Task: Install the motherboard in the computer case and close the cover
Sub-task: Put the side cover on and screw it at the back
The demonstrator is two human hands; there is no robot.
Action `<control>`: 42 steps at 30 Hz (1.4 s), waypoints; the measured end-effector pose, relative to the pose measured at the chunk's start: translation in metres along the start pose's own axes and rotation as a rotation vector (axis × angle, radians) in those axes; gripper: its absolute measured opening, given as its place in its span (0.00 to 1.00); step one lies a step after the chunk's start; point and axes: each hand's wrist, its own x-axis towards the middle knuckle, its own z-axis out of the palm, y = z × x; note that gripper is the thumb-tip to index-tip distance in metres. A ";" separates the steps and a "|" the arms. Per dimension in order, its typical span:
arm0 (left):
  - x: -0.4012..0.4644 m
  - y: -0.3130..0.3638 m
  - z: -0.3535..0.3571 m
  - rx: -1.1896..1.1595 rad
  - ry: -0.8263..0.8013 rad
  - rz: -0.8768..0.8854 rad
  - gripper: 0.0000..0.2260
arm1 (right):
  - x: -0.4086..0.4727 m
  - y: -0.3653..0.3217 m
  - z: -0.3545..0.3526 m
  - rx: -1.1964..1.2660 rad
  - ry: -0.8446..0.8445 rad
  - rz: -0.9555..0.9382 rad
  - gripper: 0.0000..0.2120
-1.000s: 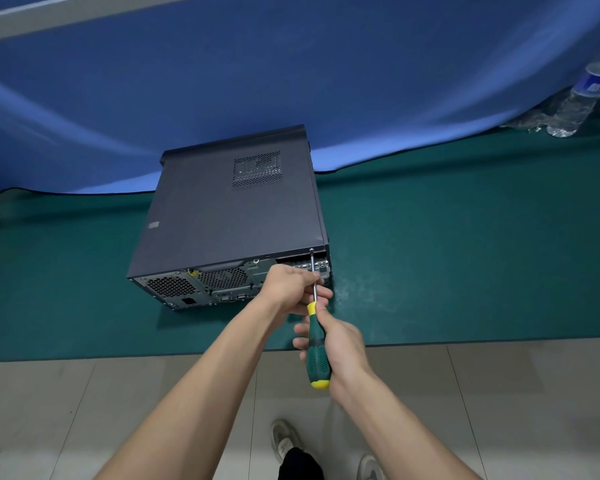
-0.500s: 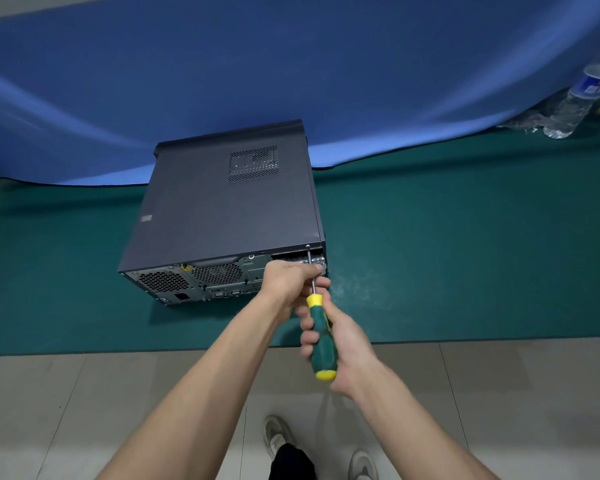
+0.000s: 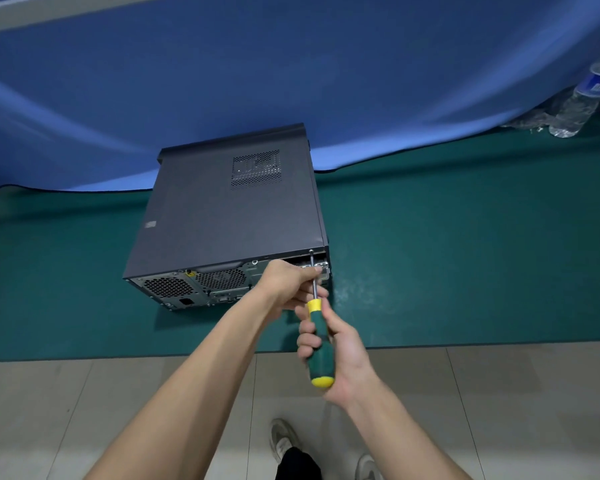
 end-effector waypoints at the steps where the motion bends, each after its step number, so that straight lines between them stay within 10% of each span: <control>1: -0.002 0.001 0.000 -0.024 -0.059 -0.021 0.08 | -0.001 -0.002 -0.001 0.055 -0.051 0.022 0.16; 12: 0.004 0.002 0.008 0.444 0.193 0.099 0.13 | 0.007 -0.001 -0.005 -0.520 0.294 -0.177 0.08; 18: -0.004 0.005 -0.002 0.053 -0.099 -0.021 0.09 | -0.001 -0.004 -0.008 0.170 -0.073 0.097 0.16; 27: -0.004 -0.001 0.010 0.050 0.052 0.044 0.08 | 0.002 -0.011 -0.013 -0.752 0.314 -0.170 0.15; 35: -0.003 -0.007 0.010 0.004 0.111 0.041 0.10 | 0.007 0.006 -0.018 -0.258 0.083 -0.126 0.14; 42: -0.007 -0.006 0.016 -0.025 0.104 0.054 0.09 | 0.008 -0.006 -0.011 -0.758 0.312 -0.234 0.17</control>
